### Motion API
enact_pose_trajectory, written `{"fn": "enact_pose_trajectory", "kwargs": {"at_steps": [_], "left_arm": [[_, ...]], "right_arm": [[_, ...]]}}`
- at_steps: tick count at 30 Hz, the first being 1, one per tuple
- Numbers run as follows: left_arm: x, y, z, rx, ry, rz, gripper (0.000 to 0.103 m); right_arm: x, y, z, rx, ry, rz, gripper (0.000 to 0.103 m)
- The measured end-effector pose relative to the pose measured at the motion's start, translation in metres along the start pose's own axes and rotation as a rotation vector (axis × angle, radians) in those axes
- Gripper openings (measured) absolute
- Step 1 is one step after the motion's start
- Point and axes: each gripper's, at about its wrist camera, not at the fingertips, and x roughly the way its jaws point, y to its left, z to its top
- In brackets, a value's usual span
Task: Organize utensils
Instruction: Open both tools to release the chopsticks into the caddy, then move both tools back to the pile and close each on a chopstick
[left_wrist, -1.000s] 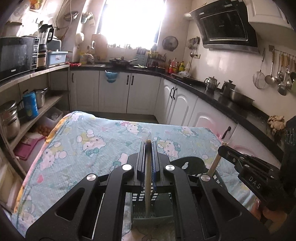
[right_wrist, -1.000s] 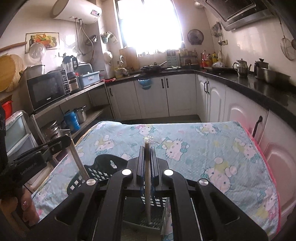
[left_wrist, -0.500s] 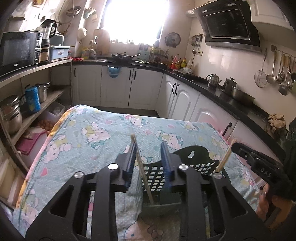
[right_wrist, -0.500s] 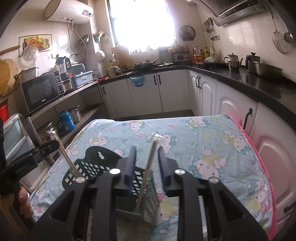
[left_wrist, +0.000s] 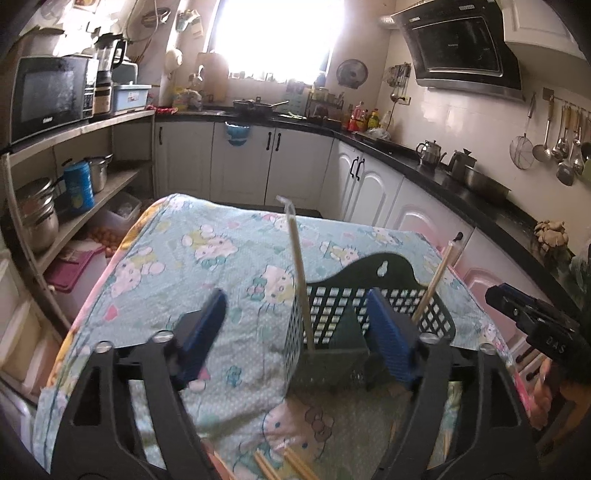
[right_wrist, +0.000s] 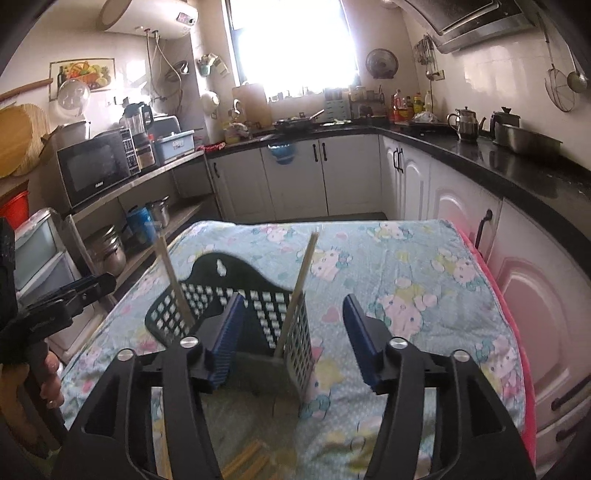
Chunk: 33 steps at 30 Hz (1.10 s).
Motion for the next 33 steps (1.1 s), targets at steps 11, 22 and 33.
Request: {"fn": "enact_pose_trajectory", "kwargs": {"at_steps": [11,22,33], "left_arm": [[-0.031,0.004,-0.034,-0.011,0.006,-0.018,0.092],[-0.055,0.016,-0.064,-0.049,0.014,-0.005,0.092],[-0.051,0.047,-0.105,-0.129,0.120,0.031,0.092]], "right_arm": [[-0.026,0.017,-0.040,-0.063,0.038,-0.011,0.070],[-0.045,0.034,-0.069,-0.123,0.071,0.021,0.070],[-0.036,0.035,-0.108,-0.118,0.183,0.044,0.070]]}}
